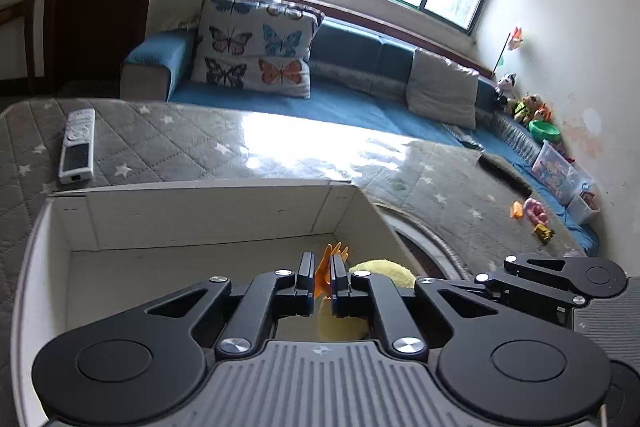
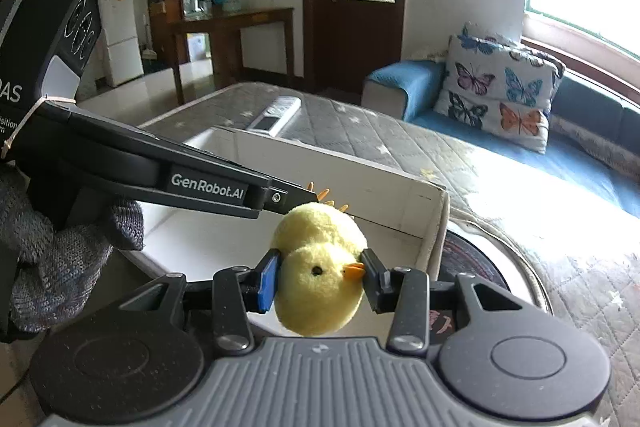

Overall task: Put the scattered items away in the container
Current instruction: 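Carry the chick with both tools into the box and open the grippers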

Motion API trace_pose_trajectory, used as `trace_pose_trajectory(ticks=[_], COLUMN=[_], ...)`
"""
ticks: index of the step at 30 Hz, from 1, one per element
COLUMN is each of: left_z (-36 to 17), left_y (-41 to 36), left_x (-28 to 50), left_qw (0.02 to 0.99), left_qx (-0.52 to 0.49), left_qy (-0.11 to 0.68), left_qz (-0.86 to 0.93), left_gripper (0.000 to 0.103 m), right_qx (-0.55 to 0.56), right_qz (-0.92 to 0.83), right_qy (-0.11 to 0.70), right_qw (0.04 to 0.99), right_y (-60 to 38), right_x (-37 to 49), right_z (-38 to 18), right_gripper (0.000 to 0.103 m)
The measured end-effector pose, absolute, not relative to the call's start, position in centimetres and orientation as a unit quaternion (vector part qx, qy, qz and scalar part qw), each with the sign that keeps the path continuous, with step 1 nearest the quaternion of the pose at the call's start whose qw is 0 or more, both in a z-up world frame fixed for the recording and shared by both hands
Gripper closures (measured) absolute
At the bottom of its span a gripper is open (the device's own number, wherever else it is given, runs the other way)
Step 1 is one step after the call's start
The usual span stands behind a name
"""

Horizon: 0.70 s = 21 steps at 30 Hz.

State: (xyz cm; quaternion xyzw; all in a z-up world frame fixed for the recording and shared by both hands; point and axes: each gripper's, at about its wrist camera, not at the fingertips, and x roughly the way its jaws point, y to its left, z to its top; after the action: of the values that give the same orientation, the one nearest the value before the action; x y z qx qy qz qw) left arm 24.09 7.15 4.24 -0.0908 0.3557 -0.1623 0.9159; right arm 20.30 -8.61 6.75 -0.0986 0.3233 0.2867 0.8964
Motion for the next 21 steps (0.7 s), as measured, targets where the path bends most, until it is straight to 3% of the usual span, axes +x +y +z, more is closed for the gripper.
trace_pose_trajectory(ticks=[9, 21], left_z=[1.9, 2.8], left_y=[7.1, 7.0], left_x=[26.2, 25.3], left_qw=[0.904, 0.909], left_qx=[-0.096, -0.089], left_qy=[0.387, 0.379], left_qz=[-0.155, -0.150], left_gripper=[0.095, 0.093], right_qx=[-0.112, -0.113], right_qz=[0.275, 0.264], right_qy=[0.357, 0.350], right_qw=[0.886, 0.892], right_y=[-7.7, -8.1], right_x=[22.3, 21.6], right_z=[3.9, 4.4], right_gripper=[0.061, 0.059])
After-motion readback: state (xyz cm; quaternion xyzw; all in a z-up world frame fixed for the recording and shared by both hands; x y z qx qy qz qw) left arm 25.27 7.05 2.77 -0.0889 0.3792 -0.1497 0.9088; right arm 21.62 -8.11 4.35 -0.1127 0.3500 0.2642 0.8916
